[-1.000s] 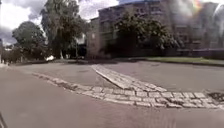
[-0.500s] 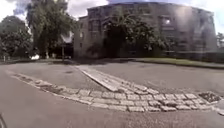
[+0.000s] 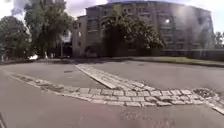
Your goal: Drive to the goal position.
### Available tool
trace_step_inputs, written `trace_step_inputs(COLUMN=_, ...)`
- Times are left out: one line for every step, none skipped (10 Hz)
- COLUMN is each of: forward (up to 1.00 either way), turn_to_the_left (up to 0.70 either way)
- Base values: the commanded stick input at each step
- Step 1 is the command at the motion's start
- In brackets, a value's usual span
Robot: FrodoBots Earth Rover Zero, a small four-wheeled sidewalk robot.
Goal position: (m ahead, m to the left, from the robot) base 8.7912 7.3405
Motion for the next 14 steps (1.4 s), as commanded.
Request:
trace_step_inputs(forward=0.0, turn_to_the_left=0.7)
trace_step_inputs(forward=0.0, turn_to_the_left=0.7)
trace_step_inputs(forward=0.0, turn_to_the_left=0.7)
trace_step_inputs(forward=0.0, turn_to_the_left=0.7)
trace_step_inputs(forward=0.0, turn_to_the_left=0.7)
trace_step_inputs(forward=0.0, turn_to_the_left=0.7)
trace_step_inputs(forward=0.0, turn_to_the_left=0.7)
trace_step_inputs(forward=0.0, turn_to_the_left=0.7)
trace_step_inputs(forward=0.0, turn_to_the_left=0.7)
trace_step_inputs(forward=0.0, turn_to_the_left=0.7)
trace_step_inputs(forward=0.0, turn_to_the_left=0.7)
trace_step_inputs(forward=0.0, turn_to_the_left=0.7)
trace_step_inputs(forward=0.0, turn_to_the_left=0.7)
trace_step_inputs(forward=0.0, turn_to_the_left=0.7)
